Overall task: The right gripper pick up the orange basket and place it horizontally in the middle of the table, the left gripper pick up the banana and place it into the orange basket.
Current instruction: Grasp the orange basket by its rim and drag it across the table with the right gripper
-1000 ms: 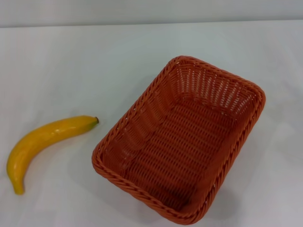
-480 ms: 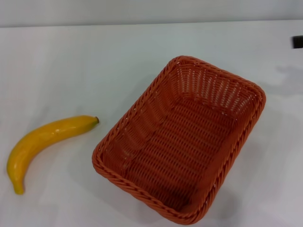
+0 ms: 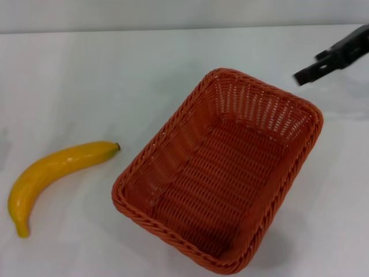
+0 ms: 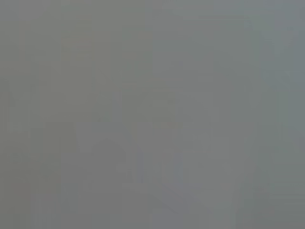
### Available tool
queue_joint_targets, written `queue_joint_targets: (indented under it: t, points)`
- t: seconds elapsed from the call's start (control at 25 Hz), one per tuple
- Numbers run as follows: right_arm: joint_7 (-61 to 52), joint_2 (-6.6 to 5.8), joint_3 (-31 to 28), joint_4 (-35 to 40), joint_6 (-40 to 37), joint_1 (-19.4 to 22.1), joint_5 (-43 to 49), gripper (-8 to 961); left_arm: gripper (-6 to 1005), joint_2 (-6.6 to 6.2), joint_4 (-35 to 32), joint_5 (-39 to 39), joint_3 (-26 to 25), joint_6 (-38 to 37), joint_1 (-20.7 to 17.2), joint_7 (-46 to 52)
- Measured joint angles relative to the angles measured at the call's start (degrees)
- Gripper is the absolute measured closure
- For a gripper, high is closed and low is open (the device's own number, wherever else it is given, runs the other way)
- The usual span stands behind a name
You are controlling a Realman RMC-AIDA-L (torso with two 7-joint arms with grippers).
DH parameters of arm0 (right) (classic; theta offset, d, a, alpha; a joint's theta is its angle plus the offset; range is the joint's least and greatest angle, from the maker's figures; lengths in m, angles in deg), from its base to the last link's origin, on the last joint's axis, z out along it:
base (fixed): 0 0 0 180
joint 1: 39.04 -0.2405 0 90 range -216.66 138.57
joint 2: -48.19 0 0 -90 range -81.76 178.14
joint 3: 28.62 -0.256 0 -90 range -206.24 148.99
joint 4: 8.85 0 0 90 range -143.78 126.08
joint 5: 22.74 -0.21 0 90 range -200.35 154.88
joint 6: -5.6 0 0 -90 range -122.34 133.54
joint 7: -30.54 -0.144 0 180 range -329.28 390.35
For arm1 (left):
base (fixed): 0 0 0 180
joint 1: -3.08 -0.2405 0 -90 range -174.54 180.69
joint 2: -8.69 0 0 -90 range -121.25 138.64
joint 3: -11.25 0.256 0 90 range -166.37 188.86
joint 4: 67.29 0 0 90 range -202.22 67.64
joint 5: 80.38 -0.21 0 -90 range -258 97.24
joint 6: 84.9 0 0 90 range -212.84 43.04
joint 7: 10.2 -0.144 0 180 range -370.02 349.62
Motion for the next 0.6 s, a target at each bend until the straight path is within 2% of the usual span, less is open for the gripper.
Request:
queue_joint_targets:
  t: [0.24,0.36,0.6]
  points:
    - [-0.3,3.75,0.9,-6.1,-3.8,-7.3,9.7,119,256,-0.03,0.1,-0.4,0.0,-0.1,-0.9,-0.4]
    - [-0.5,4.27,1.6,-7.9,-4.7,-8.9,11.7,119,256,-0.04,0.1,-0.7,0.0,-0.1,-1.1,-0.4]
    - [-2.3,4.08,5.6,-13.5,-8.6,-11.3,13.5,120,256,-0.05,0.2,-0.9,0.0,-0.2,-1.8,-0.5]
